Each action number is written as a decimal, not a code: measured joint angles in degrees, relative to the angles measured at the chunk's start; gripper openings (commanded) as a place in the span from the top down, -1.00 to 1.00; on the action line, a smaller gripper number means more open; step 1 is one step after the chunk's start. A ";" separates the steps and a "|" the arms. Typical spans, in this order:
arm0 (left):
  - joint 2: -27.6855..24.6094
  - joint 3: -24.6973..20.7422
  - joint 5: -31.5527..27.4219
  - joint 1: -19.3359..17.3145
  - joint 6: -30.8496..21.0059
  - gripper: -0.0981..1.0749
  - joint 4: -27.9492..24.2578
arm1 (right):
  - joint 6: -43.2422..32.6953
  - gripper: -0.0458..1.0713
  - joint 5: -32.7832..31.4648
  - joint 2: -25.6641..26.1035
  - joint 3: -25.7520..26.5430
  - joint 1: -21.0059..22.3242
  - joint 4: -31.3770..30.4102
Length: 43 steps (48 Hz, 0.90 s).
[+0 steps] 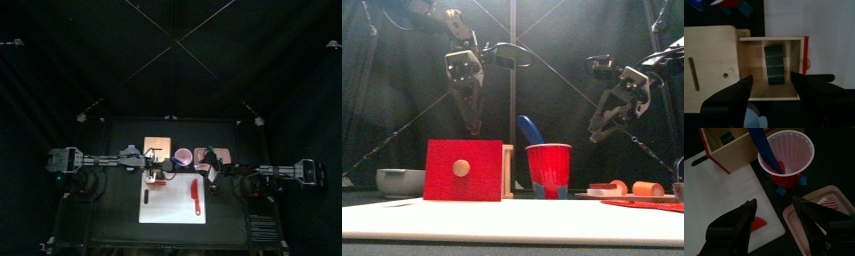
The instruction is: Close drawer
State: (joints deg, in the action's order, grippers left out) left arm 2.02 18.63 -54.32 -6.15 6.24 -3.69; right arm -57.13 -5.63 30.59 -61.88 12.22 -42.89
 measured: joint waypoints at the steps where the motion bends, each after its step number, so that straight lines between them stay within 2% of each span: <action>1: 0.53 0.00 -0.09 0.00 -0.18 -0.77 -0.09 | 0.00 -0.72 0.00 0.09 0.00 -0.09 -0.18; 7: 4.92 0.00 0.79 0.00 -1.41 -0.77 -0.44 | 0.00 -0.72 0.00 1.32 0.97 -1.41 -1.58; 13: 10.37 2.81 6.33 0.18 -3.52 -0.77 -0.53 | 0.09 -0.72 0.00 3.16 2.02 -2.72 -3.43; 21: 17.84 12.83 19.42 0.18 -4.31 -0.77 -1.32 | 0.18 -0.72 0.00 4.75 3.16 -3.87 -5.01; 34: 28.39 31.64 46.67 -0.44 -4.31 -0.78 -0.88 | 0.09 -0.72 0.00 4.66 4.39 -5.10 -6.42; 38: 30.67 36.12 52.73 -0.70 -4.22 -0.78 -0.18 | 0.18 -0.72 0.00 4.75 4.57 -5.89 -6.50; 43: 32.43 39.11 55.55 -0.70 -4.31 -0.78 0.62 | 0.09 -0.72 0.00 4.83 4.57 -6.50 -6.59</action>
State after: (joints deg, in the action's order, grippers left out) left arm 34.45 57.74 1.23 -6.86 1.93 -3.08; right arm -57.04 -5.63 35.42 -57.30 5.71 -49.48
